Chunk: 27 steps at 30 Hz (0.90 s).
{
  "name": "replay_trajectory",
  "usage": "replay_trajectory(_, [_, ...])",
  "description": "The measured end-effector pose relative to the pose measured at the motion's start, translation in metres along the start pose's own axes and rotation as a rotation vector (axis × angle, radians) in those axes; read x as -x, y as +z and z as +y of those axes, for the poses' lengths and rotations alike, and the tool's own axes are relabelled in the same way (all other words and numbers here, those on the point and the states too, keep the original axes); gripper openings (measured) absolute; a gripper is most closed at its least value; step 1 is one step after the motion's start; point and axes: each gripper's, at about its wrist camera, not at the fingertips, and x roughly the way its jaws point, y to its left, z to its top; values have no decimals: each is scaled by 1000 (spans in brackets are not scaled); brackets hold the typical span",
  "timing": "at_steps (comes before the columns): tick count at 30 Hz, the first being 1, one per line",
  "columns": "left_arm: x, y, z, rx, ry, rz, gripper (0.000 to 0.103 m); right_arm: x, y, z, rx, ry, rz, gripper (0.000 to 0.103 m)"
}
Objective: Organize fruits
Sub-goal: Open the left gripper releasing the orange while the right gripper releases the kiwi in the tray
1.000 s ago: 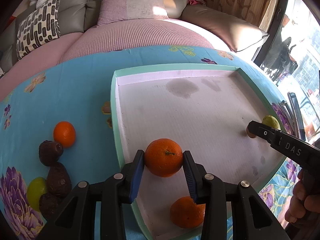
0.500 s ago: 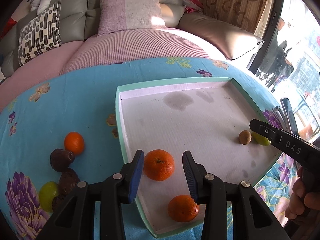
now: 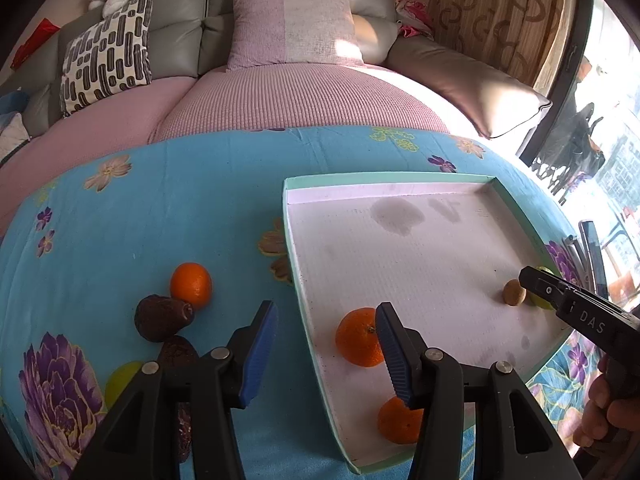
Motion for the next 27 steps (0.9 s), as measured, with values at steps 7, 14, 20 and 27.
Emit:
replay_trajectory(7, [3, 1, 20, 51, 34, -10, 54, -2, -1, 2, 12, -3, 9, 26])
replay_trajectory(14, [1, 1, 28, 71, 75, -7, 76, -6, -1, 3, 13, -9, 18, 58])
replay_trajectory(20, [-5, 0, 37, 90, 136, 5, 85, -7, -3, 4, 21, -9, 5, 80])
replay_trajectory(27, [-5, -2, 45, 99, 198, -10, 103, -5, -3, 7, 45, -14, -28, 91])
